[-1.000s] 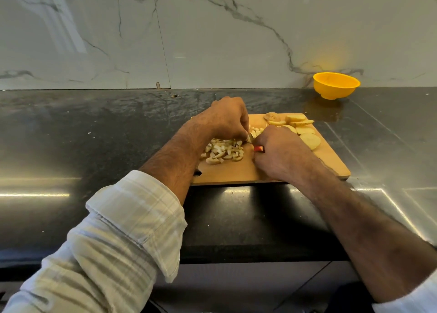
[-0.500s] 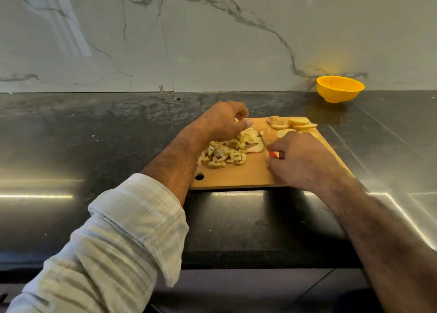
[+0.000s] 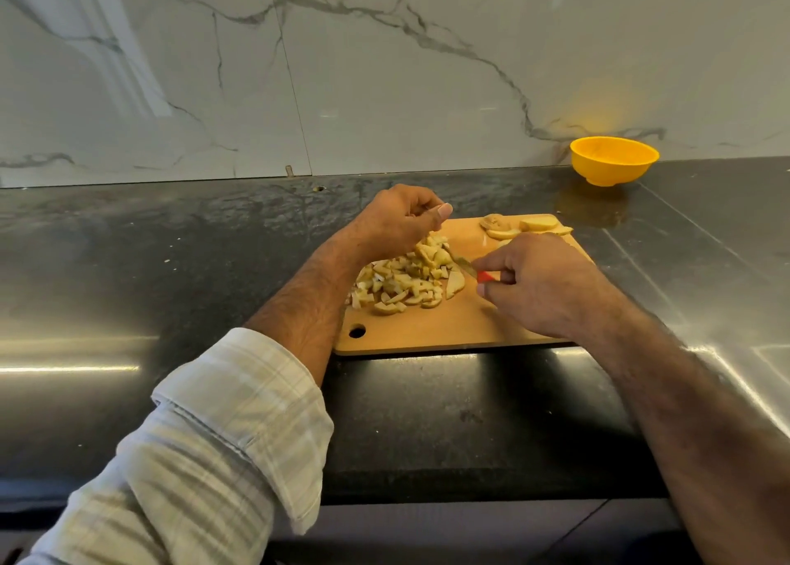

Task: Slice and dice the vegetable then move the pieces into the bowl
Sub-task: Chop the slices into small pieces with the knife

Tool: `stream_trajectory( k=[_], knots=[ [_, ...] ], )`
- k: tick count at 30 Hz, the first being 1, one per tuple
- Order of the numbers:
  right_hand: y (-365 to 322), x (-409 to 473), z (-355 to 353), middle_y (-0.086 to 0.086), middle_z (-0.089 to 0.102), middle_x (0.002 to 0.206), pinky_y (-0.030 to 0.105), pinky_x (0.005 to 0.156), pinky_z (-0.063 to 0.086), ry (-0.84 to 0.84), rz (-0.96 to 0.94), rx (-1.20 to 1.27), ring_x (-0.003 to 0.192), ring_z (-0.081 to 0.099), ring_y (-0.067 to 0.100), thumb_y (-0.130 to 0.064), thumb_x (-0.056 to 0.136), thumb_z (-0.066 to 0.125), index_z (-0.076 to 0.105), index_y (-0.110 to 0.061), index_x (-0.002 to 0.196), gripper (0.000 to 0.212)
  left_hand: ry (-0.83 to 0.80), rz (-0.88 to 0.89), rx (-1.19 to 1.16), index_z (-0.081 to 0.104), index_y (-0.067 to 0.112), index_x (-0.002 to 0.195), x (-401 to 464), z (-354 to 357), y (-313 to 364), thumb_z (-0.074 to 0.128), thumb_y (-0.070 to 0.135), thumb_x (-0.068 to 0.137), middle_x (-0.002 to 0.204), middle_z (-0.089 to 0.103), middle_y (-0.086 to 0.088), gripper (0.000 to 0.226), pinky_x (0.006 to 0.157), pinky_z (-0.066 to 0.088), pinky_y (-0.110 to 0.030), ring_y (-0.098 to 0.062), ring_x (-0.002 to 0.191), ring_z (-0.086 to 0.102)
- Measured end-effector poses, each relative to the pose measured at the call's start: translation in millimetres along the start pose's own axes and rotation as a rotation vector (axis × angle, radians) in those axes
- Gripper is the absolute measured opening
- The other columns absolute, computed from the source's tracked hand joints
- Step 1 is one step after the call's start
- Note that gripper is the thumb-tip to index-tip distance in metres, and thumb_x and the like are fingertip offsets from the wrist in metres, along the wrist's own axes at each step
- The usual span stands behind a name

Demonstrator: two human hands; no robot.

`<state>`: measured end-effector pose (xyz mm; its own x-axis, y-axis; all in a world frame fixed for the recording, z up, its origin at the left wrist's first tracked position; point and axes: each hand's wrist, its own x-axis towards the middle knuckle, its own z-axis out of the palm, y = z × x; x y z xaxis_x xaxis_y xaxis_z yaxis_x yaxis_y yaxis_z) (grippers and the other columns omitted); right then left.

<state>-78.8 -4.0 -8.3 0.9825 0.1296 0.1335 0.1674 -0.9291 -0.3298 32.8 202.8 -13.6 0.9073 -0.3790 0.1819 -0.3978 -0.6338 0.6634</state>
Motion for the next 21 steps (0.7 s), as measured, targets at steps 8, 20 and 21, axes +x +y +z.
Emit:
stream_trajectory(
  k=[8, 20, 21],
  knots=[
    [7, -5, -12, -0.019, 0.058, 0.080, 0.024, 0.063, 0.043, 0.123, -0.074, -0.051, 0.079, 0.057, 0.008, -0.036, 0.097, 0.068, 0.075, -0.036, 0.125, 0.028, -0.149, 0.088, 0.173, 0.078, 0.040, 0.100, -2, 6, 8, 0.035, 0.081, 0.097, 0.132, 0.067, 0.015, 0.060, 0.113, 0.041, -0.063, -0.012, 0.126, 0.059],
    [14, -5, -1, -0.005, 0.073, 0.112, 0.034, 0.078, 0.054, 0.129, -0.013, -0.167, 0.099, 0.064, 0.021, -0.040, 0.096, 0.063, 0.075, -0.032, 0.117, 0.025, 0.144, 0.006, 0.156, 0.077, 0.024, 0.094, -4, -4, 9, 0.017, 0.093, 0.088, 0.097, 0.066, 0.018, 0.092, 0.104, 0.044, -0.070, -0.015, 0.102, 0.065],
    [8, -2, 5, -0.006, 0.072, 0.111, 0.034, 0.079, 0.053, 0.108, -0.034, -0.152, 0.100, 0.063, 0.020, -0.040, 0.098, 0.062, 0.073, -0.033, 0.120, 0.026, 0.159, 0.003, 0.161, 0.077, 0.023, 0.096, -3, -3, 7, 0.017, 0.094, 0.088, 0.100, 0.067, 0.013, 0.093, 0.103, 0.045, -0.069, -0.016, 0.102, 0.065]
  ],
)
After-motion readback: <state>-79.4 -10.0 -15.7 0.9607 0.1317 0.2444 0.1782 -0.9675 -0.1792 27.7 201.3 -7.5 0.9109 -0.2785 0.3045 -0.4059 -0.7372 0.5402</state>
